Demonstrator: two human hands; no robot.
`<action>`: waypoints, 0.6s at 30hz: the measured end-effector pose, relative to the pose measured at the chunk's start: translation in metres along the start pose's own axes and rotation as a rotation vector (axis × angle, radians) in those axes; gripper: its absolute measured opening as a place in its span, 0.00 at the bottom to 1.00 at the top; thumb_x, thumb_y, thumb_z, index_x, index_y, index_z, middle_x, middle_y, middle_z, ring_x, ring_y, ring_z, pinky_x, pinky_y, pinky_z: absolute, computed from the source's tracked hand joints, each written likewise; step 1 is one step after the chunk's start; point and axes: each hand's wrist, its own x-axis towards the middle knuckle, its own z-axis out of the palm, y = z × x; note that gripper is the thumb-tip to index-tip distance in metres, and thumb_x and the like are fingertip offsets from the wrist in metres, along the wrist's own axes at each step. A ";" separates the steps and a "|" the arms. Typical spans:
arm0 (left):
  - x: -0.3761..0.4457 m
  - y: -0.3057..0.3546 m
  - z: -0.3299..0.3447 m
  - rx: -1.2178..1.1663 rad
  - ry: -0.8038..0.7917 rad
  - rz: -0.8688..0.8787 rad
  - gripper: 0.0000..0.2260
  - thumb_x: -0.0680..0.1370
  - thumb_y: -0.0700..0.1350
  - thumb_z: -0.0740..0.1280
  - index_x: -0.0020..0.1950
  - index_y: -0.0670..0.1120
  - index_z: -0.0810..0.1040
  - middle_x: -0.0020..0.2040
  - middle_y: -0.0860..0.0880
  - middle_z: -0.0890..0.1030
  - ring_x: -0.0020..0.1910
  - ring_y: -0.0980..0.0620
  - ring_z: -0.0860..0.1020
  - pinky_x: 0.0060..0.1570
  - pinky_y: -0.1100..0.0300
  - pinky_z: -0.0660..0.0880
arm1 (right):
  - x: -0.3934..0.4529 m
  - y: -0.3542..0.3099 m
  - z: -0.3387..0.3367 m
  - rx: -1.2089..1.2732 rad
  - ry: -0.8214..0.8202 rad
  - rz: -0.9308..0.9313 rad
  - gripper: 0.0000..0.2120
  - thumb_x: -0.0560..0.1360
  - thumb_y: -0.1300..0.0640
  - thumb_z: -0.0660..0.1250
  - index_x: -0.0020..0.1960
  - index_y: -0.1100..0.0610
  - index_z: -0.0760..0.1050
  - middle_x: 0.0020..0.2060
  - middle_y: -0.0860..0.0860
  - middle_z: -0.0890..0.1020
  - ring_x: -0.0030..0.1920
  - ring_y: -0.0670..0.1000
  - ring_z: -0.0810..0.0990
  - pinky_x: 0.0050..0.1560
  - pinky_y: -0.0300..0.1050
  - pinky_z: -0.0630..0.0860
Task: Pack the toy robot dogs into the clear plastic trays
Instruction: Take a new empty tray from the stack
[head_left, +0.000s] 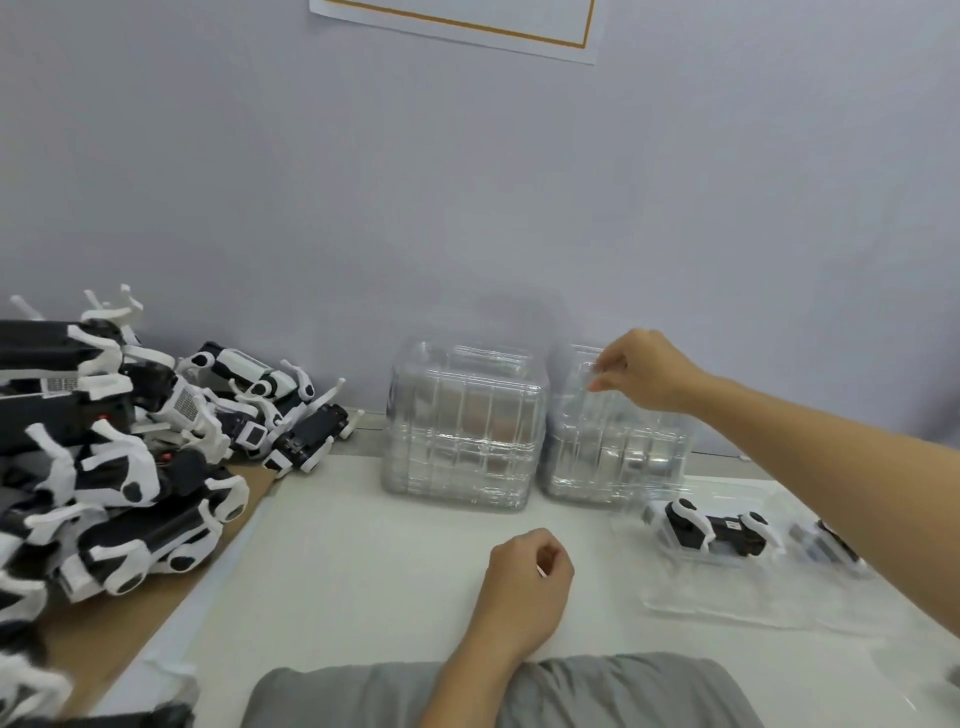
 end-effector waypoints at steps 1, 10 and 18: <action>0.000 0.000 0.000 0.000 0.000 -0.008 0.08 0.78 0.44 0.64 0.40 0.49 0.79 0.37 0.55 0.79 0.32 0.61 0.73 0.35 0.70 0.70 | 0.001 -0.002 -0.003 -0.007 -0.019 -0.004 0.10 0.72 0.54 0.77 0.51 0.59 0.85 0.48 0.53 0.86 0.48 0.50 0.82 0.53 0.42 0.76; 0.001 0.000 0.001 0.012 0.006 -0.026 0.08 0.79 0.45 0.64 0.42 0.48 0.80 0.38 0.53 0.80 0.33 0.58 0.73 0.36 0.67 0.71 | 0.007 -0.007 -0.012 -0.014 0.018 -0.039 0.07 0.75 0.58 0.74 0.52 0.58 0.85 0.49 0.53 0.86 0.52 0.52 0.83 0.57 0.44 0.77; 0.000 0.000 0.001 0.014 -0.015 -0.041 0.08 0.79 0.46 0.63 0.42 0.49 0.80 0.39 0.53 0.81 0.34 0.58 0.74 0.36 0.67 0.71 | 0.004 0.004 -0.018 -0.003 0.049 -0.039 0.08 0.74 0.58 0.75 0.52 0.58 0.85 0.49 0.53 0.86 0.51 0.49 0.84 0.56 0.41 0.76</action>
